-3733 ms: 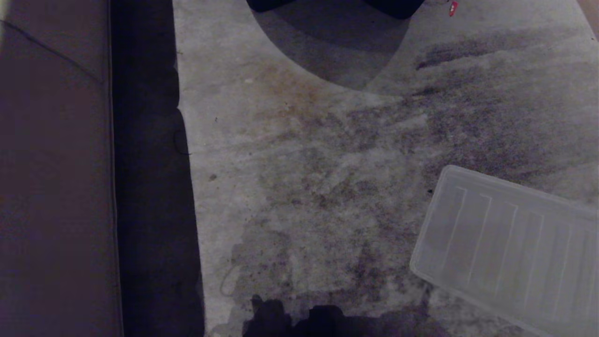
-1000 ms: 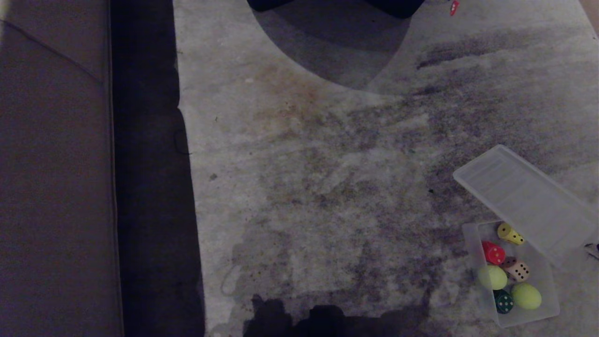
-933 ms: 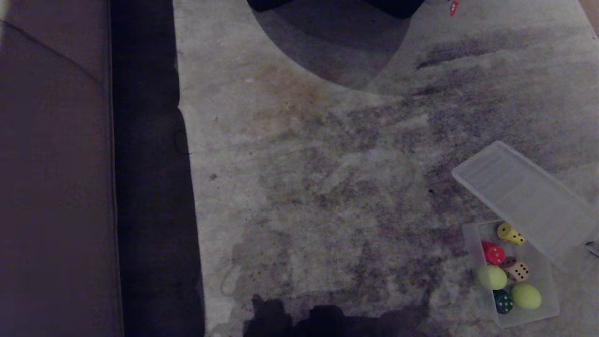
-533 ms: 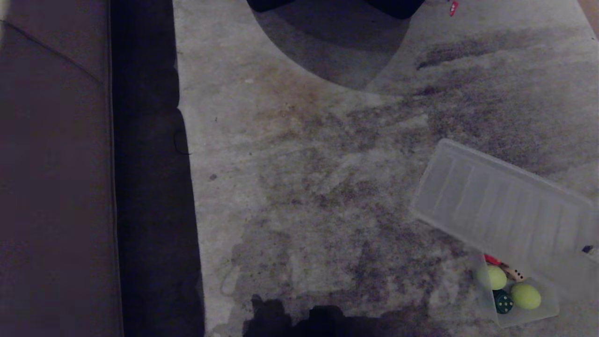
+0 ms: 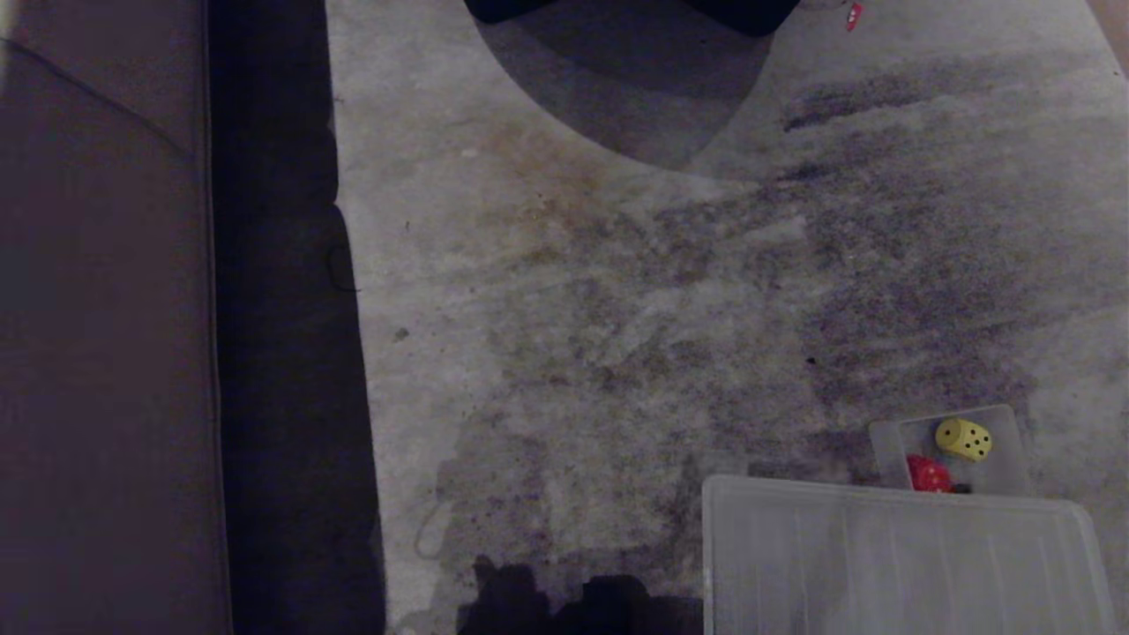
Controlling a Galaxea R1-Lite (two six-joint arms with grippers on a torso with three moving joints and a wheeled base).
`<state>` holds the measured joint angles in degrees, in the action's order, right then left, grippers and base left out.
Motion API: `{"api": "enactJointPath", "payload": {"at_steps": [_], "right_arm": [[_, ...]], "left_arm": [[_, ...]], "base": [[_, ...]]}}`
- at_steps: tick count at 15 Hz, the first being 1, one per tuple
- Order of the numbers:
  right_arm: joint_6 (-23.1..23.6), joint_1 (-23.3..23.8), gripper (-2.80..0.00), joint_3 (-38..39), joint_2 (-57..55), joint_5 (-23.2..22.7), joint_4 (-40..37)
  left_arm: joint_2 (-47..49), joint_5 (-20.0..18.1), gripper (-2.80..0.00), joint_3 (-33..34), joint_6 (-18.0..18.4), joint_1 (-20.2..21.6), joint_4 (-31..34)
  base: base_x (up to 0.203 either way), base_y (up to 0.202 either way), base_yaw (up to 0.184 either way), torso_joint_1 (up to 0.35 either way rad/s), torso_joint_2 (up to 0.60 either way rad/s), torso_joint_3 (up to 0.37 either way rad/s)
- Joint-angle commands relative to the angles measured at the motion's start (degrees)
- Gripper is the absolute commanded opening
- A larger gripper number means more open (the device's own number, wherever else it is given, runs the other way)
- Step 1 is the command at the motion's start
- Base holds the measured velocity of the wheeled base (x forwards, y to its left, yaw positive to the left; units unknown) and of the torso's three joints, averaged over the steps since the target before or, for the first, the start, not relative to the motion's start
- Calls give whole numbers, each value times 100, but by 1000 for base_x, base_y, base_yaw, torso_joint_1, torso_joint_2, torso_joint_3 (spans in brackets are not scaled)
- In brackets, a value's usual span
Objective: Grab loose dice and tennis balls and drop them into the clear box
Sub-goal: Close the lid
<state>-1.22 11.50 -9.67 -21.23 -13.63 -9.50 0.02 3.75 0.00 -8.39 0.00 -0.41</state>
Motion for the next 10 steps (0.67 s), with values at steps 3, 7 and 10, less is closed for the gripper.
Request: {"api": "enactJointPath", "payload": {"at_steps": [3, 7, 10], "right_arm": [[411, -315, -280, 352, 480, 599, 104], [590, -437, -280, 358, 471, 607, -114], [421, -647, -280, 357, 482, 705, -121]], "left_arm": [[6, 3, -280, 0, -5, 0, -3], [6, 3, -280, 0, -5, 0, -3], [-2, 3, -280, 0, -5, 0, -3]], "base": [[0, 0, 0, 0, 0, 0], [0, 0, 0, 0, 0, 0], [0, 0, 0, 0, 0, 0]]}}
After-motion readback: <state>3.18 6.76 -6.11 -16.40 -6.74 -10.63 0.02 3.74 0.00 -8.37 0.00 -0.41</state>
